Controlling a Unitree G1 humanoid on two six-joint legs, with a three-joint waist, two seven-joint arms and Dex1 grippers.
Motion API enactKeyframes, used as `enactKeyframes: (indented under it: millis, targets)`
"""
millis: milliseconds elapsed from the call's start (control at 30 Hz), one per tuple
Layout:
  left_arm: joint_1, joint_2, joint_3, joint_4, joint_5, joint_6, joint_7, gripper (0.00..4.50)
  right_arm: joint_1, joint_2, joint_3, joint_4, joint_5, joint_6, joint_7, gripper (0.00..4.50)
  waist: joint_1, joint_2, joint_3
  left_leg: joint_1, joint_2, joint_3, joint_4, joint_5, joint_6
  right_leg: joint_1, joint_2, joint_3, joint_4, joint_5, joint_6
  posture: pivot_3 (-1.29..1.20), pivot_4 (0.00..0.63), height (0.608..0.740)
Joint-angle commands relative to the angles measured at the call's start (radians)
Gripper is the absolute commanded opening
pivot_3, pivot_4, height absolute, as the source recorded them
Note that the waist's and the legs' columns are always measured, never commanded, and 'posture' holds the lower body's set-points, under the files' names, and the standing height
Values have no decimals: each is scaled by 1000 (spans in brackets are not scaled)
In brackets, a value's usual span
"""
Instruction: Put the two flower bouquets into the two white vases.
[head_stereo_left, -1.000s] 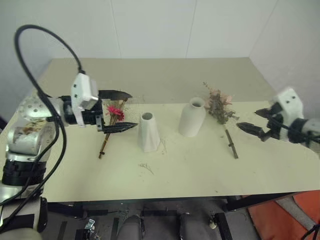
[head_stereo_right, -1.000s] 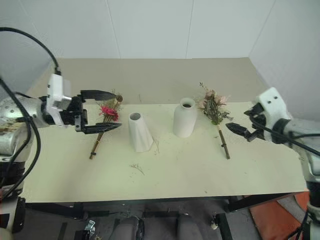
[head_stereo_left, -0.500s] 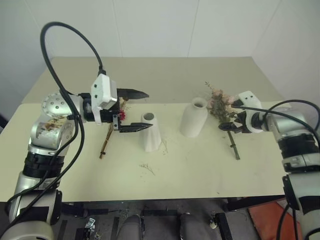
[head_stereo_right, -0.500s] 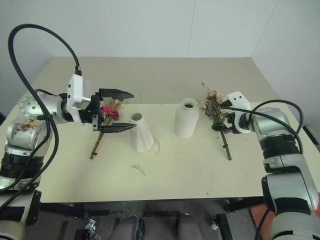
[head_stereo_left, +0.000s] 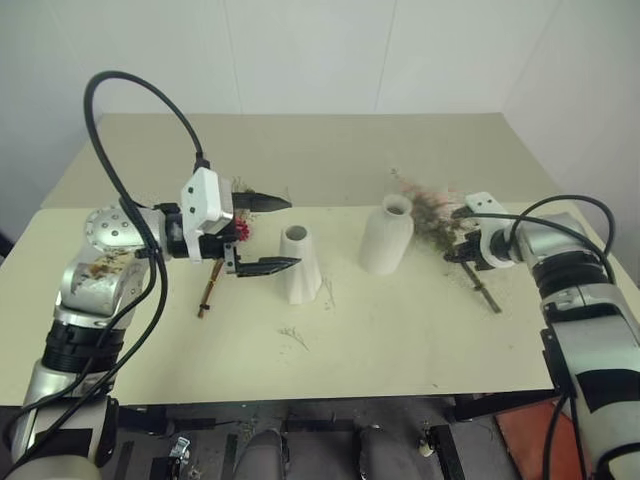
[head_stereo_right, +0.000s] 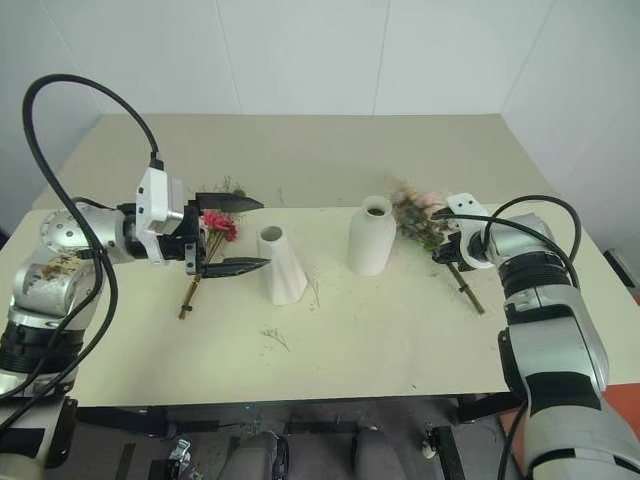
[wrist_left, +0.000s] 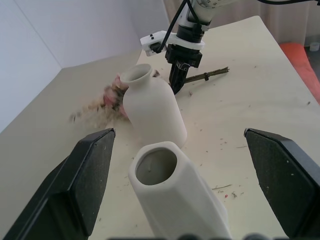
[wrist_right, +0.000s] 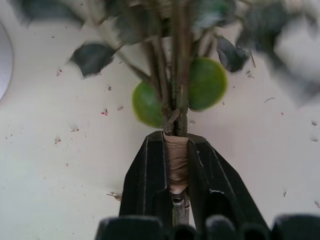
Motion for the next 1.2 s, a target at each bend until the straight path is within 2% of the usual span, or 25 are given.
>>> enactKeyframes:
  millis: [33,133,267,333,433,500,633,767,967,1200]
  targets:
    - [3,20,33,-27,-1,-5,8,4500,-32,2,-27,16,-18,-23,-14,233,-2,0,0,0,0,0,0,0,0,0,0,0,0,0,0,0,150,740]
    - [-2,19,28,-19,2,-10,8,4500,-30,2,-55,-1,-20,-28,-57,233,-6,0,0,0,0,0,0,0,0,0,0,0,0,0,0,0,150,740]
    - [-19,15,23,-2,5,-14,2,4500,-6,7,-173,-104,-35,-143,-326,233,-6,1,0,-1,0,0,0,0,0,-1,0,0,0,0,0,0,150,740]
    - [-28,17,23,12,10,-20,-4,4500,-2,14,-266,-189,-10,-166,-438,233,-7,1,1,-1,0,0,-1,0,0,-1,-1,0,1,0,0,0,150,740]
    - [-43,24,29,33,11,-26,-14,4500,50,62,-445,-420,69,-386,-565,233,-6,1,1,-1,0,0,-3,0,0,-2,0,0,4,0,0,0,150,740]
    - [-46,27,35,40,8,-27,-20,4500,70,92,-504,-530,99,-460,-601,233,-10,2,1,-1,0,0,-5,0,0,-2,0,0,3,0,0,0,150,740]
    - [-45,30,49,57,3,-27,-23,4500,73,218,-678,-747,371,-463,-564,233,-17,2,1,-1,0,0,-7,0,0,-2,0,0,2,0,0,0,150,740]
    - [-44,25,76,69,-21,-15,-23,4500,121,319,-656,-884,457,-479,-548,233,-19,2,1,0,0,0,-8,0,0,-2,-1,0,2,0,0,0,150,740]
    - [-17,42,96,54,-22,0,-10,4500,179,446,-593,-931,484,-521,-568,233,-21,3,1,1,0,0,-8,0,0,-2,0,0,4,0,0,0,150,740]
    - [25,52,113,-6,-42,33,27,4500,216,481,-511,-929,453,-563,-551,233,-18,3,1,0,0,0,-9,1,-1,-3,-1,0,3,0,0,0,150,740]
